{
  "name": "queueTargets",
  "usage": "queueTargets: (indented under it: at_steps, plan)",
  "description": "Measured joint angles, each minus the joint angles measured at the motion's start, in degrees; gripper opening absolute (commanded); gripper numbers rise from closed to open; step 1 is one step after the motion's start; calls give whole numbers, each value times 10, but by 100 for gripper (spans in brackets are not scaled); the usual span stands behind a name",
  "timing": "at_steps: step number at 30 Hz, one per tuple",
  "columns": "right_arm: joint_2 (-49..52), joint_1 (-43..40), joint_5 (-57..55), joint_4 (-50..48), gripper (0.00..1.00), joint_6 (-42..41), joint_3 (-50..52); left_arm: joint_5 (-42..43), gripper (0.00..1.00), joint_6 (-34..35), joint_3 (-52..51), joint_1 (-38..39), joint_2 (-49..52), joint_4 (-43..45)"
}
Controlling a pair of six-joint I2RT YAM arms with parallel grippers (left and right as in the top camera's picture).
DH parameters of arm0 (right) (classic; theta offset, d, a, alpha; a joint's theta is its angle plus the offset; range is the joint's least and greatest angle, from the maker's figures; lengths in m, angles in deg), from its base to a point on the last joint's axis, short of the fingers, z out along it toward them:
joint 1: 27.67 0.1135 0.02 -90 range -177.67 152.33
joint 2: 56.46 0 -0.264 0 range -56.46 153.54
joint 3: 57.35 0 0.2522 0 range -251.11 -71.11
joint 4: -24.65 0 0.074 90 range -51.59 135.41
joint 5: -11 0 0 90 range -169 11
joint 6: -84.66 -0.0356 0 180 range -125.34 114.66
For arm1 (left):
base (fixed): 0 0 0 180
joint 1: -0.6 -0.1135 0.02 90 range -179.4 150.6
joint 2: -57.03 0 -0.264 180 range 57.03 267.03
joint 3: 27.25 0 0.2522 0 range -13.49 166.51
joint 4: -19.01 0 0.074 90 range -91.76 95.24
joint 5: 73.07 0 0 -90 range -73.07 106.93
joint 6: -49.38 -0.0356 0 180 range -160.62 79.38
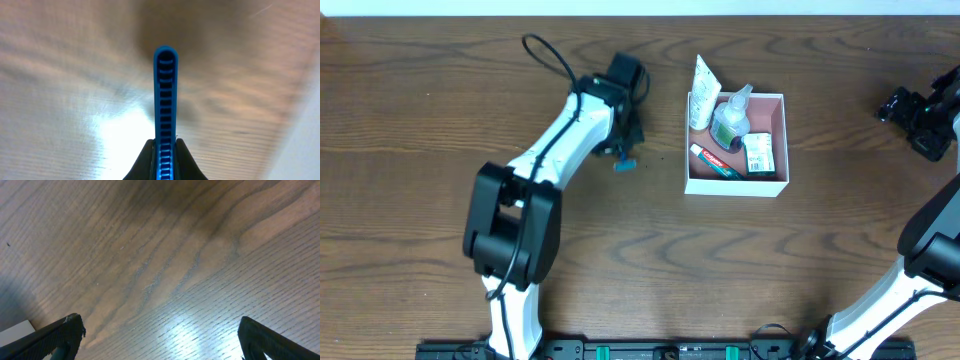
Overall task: Pack container
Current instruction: 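Lift the blue razor with left gripper and carry it into the box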
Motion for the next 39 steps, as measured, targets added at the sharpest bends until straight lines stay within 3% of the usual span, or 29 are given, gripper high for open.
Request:
queueTargets:
  at_steps: [5,10,16,25,26,28,32,39]
  plan:
    - [0,0,0,0,99,0,0,0,6,-37,40,52,-79,39]
    - [0,0,0,0,99,0,0,-3,6,-100,51,152,-115,106]
    - [0,0,0,0,99,0,0,-34,6,-154,50,232,-79,163]
    - [0,0,0,0,99,0,0,-52,6,-195,47,250,-16,206]
    - [0,0,0,0,99,0,0,-53,12,-198,47,250,-13,209]
    - [0,0,0,0,99,0,0,-55,34,-210,47,250,-7,212]
    - [0,0,0,0,99,0,0,-57,37,-217,47,250,-2,212]
    - [0,0,0,0,99,0,0,-59,52,-231,47,250,-1,206]
